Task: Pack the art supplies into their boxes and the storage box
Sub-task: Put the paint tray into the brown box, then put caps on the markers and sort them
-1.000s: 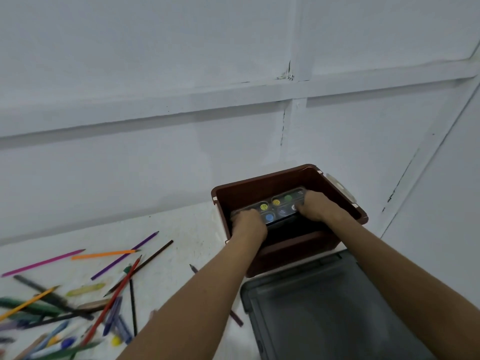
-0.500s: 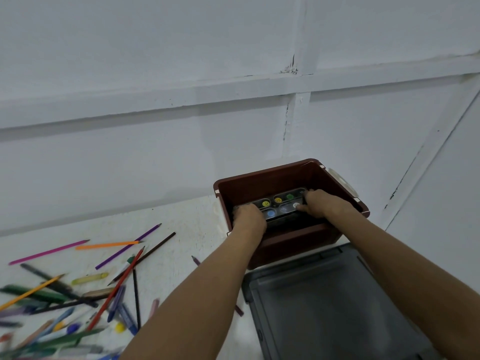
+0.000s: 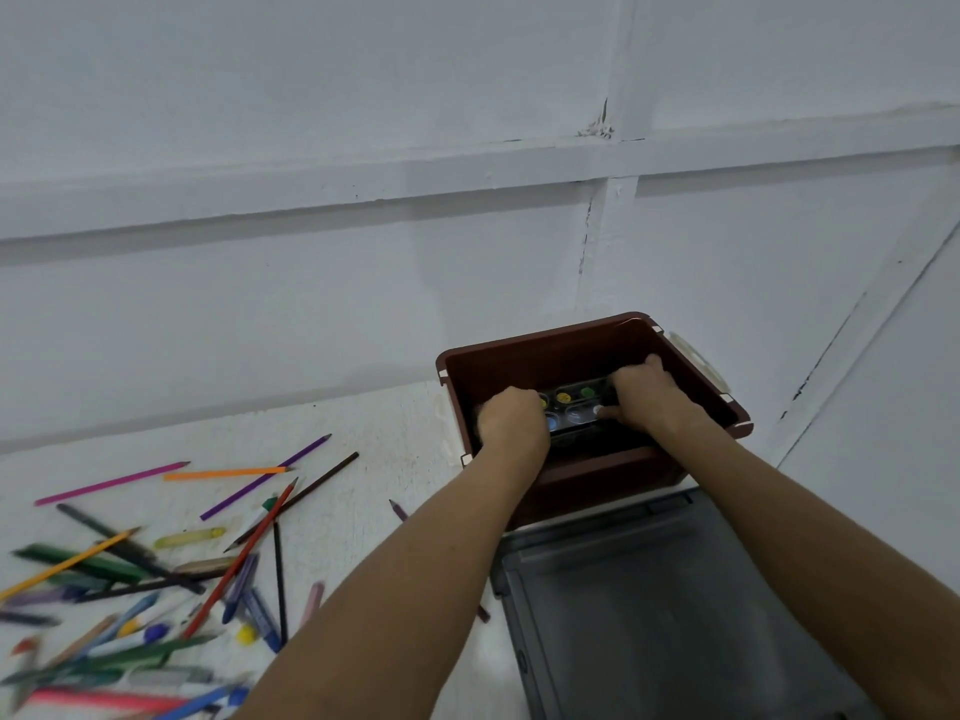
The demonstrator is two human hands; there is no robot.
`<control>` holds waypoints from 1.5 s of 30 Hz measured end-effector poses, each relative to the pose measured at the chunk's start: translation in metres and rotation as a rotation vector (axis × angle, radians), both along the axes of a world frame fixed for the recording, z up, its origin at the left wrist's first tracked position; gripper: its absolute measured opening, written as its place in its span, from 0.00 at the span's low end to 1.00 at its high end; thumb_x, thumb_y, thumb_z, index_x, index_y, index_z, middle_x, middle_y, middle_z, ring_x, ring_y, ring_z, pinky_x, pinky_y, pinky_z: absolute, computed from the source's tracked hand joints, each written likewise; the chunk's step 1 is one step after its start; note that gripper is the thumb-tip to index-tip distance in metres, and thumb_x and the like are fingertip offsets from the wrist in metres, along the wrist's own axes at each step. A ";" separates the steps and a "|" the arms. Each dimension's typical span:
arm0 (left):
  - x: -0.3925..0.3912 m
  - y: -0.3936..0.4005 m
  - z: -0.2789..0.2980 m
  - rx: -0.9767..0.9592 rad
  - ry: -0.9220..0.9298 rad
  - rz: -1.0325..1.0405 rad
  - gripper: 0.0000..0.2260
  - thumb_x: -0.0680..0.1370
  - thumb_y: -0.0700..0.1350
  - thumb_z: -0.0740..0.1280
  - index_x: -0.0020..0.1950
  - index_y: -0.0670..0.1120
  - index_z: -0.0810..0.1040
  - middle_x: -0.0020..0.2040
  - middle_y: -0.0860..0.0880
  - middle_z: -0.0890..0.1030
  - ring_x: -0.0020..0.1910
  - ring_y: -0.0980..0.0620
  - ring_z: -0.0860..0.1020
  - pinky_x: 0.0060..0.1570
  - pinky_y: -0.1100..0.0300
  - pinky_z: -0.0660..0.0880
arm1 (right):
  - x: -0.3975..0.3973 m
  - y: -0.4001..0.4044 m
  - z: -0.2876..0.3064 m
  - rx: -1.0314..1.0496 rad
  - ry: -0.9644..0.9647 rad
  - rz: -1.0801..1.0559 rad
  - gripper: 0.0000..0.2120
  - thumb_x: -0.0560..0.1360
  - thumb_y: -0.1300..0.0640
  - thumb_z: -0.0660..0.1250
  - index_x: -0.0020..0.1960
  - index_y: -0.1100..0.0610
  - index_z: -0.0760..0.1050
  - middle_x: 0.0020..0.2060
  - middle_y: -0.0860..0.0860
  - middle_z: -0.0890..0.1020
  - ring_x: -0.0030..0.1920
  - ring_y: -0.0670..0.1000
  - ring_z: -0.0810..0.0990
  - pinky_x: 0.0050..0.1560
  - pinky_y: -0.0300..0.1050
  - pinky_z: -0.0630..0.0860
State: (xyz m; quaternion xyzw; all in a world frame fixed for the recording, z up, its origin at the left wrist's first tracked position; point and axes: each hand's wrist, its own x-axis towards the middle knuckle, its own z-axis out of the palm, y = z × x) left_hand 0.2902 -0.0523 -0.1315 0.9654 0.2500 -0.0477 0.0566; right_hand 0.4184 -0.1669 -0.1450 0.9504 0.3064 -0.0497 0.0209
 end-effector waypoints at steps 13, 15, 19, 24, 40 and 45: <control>-0.020 0.028 0.031 -0.176 -0.197 -0.113 0.05 0.74 0.39 0.68 0.48 0.40 0.77 0.45 0.45 0.79 0.39 0.48 0.77 0.38 0.57 0.77 | -0.015 0.009 0.031 0.279 0.355 0.102 0.18 0.72 0.49 0.71 0.60 0.53 0.78 0.56 0.51 0.80 0.52 0.48 0.77 0.57 0.44 0.73; -0.033 0.043 0.043 -0.197 -0.307 -0.093 0.08 0.73 0.41 0.68 0.50 0.41 0.79 0.46 0.45 0.80 0.43 0.47 0.78 0.38 0.58 0.74 | -0.032 0.024 0.044 0.397 0.282 0.135 0.18 0.72 0.51 0.71 0.60 0.55 0.78 0.53 0.51 0.81 0.51 0.47 0.77 0.53 0.40 0.72; -0.091 0.099 0.053 -0.315 -0.470 0.043 0.12 0.73 0.45 0.68 0.55 0.44 0.80 0.52 0.47 0.79 0.53 0.49 0.77 0.46 0.64 0.68 | -0.094 0.075 0.066 0.597 0.269 0.241 0.13 0.73 0.54 0.71 0.56 0.55 0.80 0.46 0.47 0.81 0.45 0.44 0.78 0.47 0.34 0.70; -0.215 0.181 0.048 -0.416 -0.465 0.234 0.16 0.73 0.46 0.69 0.60 0.46 0.79 0.57 0.48 0.78 0.56 0.51 0.76 0.49 0.65 0.68 | -0.193 0.167 0.070 0.669 0.354 0.403 0.08 0.73 0.53 0.69 0.51 0.51 0.81 0.44 0.43 0.83 0.43 0.39 0.80 0.44 0.31 0.74; -0.642 0.376 0.040 -0.140 -0.677 0.885 0.12 0.75 0.45 0.67 0.57 0.46 0.81 0.46 0.51 0.79 0.45 0.52 0.76 0.47 0.64 0.67 | -0.569 0.419 0.019 0.518 0.715 0.771 0.14 0.74 0.53 0.70 0.58 0.55 0.79 0.52 0.48 0.80 0.40 0.45 0.79 0.42 0.35 0.71; -0.713 0.427 0.005 -0.172 -0.521 1.104 0.24 0.76 0.53 0.66 0.69 0.46 0.70 0.66 0.39 0.71 0.59 0.40 0.75 0.60 0.53 0.71 | -0.616 0.441 0.005 0.424 0.628 0.675 0.26 0.74 0.48 0.69 0.67 0.61 0.71 0.59 0.58 0.75 0.59 0.54 0.76 0.52 0.39 0.70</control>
